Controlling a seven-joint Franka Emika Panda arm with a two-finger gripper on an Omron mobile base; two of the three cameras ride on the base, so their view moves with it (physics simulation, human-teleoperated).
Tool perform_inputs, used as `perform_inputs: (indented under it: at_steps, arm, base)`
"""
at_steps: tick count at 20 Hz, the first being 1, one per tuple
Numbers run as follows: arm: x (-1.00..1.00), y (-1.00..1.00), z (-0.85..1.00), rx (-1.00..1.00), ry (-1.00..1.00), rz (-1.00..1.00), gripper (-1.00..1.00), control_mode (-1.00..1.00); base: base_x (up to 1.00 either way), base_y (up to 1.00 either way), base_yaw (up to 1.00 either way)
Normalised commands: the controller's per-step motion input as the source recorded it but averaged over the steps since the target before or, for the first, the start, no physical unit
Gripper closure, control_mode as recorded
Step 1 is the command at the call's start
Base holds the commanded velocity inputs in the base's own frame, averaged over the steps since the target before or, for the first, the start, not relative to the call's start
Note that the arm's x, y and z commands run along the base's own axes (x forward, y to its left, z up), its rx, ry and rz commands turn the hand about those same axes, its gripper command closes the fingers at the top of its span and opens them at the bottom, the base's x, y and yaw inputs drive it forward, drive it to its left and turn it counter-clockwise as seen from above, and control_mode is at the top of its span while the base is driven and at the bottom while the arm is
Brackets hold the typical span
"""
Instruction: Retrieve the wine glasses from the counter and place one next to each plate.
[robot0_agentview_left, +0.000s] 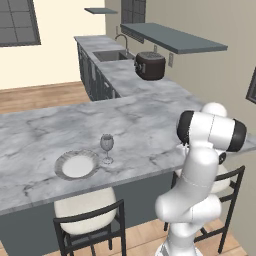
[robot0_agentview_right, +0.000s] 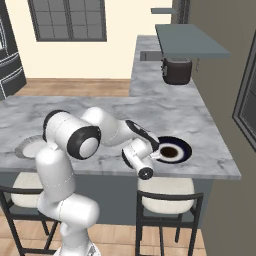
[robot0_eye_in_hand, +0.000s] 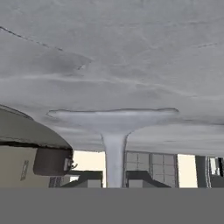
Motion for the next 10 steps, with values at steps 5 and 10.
perform_inputs:
  at_steps: [5, 10]
  arm:
    - [-0.74, 0.00, -0.41, 0.00, -0.05, 0.06, 1.00, -1.00]
    - [0.01, -0.07, -0.03, 0.00, 0.00, 0.00, 1.00, -1.00]
  base:
    - [0.00, 0.00, 0.00]
    - [0.00, 0.00, 0.00]
